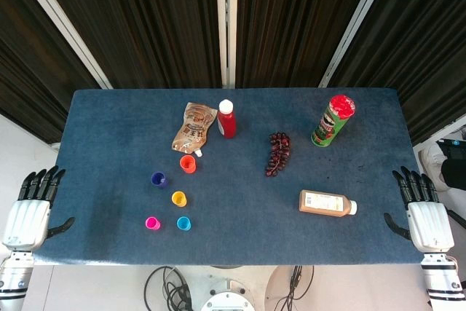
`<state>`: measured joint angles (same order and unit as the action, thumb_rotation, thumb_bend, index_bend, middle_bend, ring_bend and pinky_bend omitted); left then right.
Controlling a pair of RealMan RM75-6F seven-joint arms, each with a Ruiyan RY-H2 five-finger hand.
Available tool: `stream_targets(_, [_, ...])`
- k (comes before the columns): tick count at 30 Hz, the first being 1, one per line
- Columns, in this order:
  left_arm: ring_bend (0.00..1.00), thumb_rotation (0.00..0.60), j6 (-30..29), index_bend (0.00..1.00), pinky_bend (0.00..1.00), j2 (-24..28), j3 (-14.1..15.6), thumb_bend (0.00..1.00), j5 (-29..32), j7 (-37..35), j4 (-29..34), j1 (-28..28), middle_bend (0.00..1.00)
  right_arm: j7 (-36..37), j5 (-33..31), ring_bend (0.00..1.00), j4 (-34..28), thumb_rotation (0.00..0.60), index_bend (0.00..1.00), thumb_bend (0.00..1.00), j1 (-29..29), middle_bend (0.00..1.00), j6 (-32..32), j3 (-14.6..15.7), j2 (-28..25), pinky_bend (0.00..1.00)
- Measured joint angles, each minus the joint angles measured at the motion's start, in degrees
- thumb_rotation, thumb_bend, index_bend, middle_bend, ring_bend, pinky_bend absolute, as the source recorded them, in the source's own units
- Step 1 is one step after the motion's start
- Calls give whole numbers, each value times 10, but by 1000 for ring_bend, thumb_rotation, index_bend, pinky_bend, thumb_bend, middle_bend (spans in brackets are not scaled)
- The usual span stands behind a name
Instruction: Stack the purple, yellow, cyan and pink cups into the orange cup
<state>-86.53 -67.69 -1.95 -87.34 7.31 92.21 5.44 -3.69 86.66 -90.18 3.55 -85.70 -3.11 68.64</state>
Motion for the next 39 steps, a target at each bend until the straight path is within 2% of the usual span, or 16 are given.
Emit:
stream_targets(25, [0,600,16,28,0,3,-8,137,11,28,28,11,16,18,-3,0,10,600,0,209,3,0,5,-2,-2,0])
stream_targets(30, [0,600,37,28,0,1,-11,138,14,22,30,24,19,19,-5,0,12,600,0,209,3,0,7,-2,0,0])
stream_targets(35, [0,600,75,31,0,0,-27,138,15,10,36,60,28,21,-2,0,12,600,0,209,2,0,5,-1,0,0])
stream_targets(39, [42,600,113,76,38,-6,-45,138,20,4,41,97,82,23,2,0,10,600,0,209,1,0,4,1,-4,0])
